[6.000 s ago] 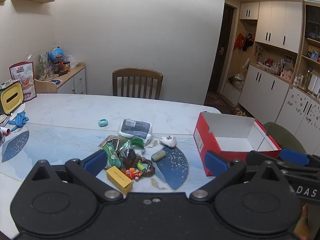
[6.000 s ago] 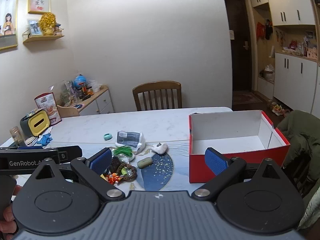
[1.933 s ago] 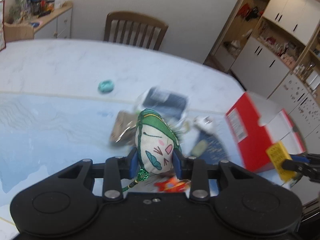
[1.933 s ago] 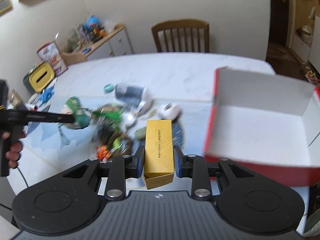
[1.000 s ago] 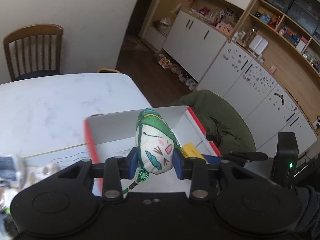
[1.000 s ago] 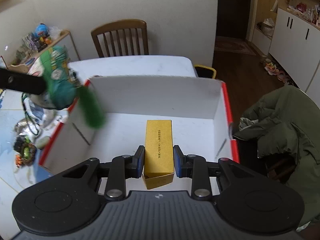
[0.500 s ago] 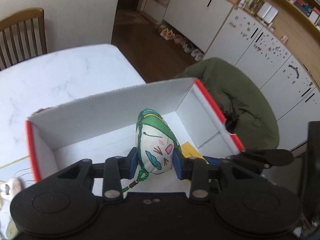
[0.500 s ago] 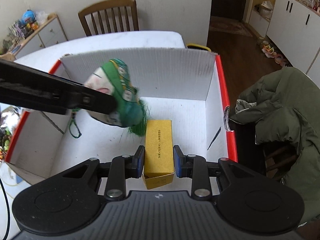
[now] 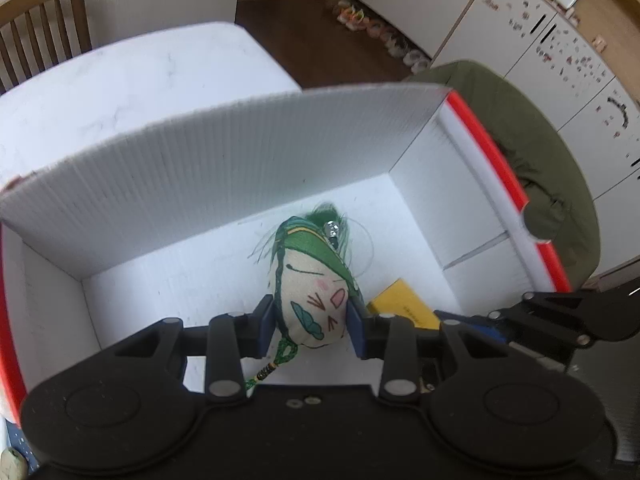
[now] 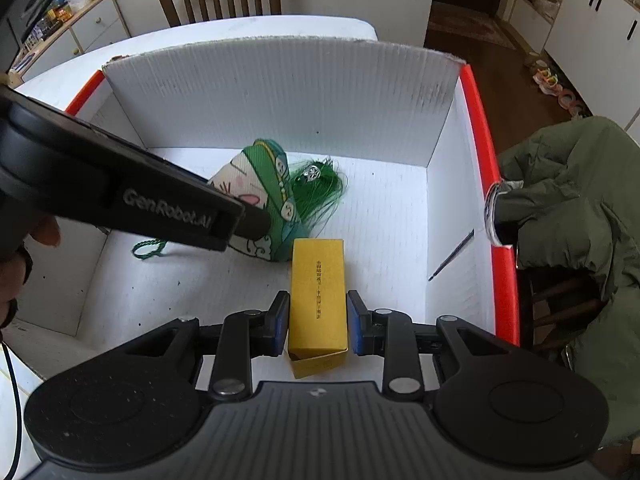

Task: Organize objects
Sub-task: 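Open both grippers to drop the yellow box and plush doll into the shoebox, then move both grippers back over the cluttered table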

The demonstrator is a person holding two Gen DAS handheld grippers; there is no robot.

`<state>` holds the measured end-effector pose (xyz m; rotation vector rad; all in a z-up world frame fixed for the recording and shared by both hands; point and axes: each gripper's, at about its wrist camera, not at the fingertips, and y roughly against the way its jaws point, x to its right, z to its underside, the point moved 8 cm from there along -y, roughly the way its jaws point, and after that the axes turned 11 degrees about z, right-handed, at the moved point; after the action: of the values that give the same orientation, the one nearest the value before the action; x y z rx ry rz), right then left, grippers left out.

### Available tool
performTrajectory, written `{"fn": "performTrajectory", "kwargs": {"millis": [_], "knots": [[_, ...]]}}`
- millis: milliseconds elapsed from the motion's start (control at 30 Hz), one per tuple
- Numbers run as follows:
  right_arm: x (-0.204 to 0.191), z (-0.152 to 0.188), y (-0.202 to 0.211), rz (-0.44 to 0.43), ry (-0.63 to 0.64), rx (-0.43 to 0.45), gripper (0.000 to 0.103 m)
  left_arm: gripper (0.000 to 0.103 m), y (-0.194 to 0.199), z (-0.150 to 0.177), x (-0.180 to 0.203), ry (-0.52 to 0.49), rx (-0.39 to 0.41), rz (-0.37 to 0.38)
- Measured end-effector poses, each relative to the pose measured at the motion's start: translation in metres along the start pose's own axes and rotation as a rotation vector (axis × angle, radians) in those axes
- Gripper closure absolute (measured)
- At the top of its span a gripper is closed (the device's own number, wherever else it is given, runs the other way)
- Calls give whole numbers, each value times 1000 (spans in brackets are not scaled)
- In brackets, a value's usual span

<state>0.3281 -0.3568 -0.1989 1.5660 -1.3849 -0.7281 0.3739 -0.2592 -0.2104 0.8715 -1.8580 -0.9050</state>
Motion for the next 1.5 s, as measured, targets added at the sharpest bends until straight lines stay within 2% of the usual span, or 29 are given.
{"fn": "performTrajectory", "kwargs": {"millis": [333,467,600,667,1067,1400,1500], "knots": [[-1,0,9,-23,-13,31,73,57,-4,-2,-8,37,-32,5],[2,-2,18,-45,-32,48,72,39,2,0,-6,33,-19,-6],[5,-2,29,-58,-50,71,69,39,15,3,-4,32,6,0],[7,-2,36,-64,-53,91,60,39,25,4,-2,29,25,4],[0,-3,83,-102,-73,177,58,37,100,17,3,1,159,17],[-28,-4,125,-140,-71,243,57,32,164,50,4,-41,255,19],[-39,-2,137,-147,-79,263,52,30,183,62,-1,-55,278,17]]}}
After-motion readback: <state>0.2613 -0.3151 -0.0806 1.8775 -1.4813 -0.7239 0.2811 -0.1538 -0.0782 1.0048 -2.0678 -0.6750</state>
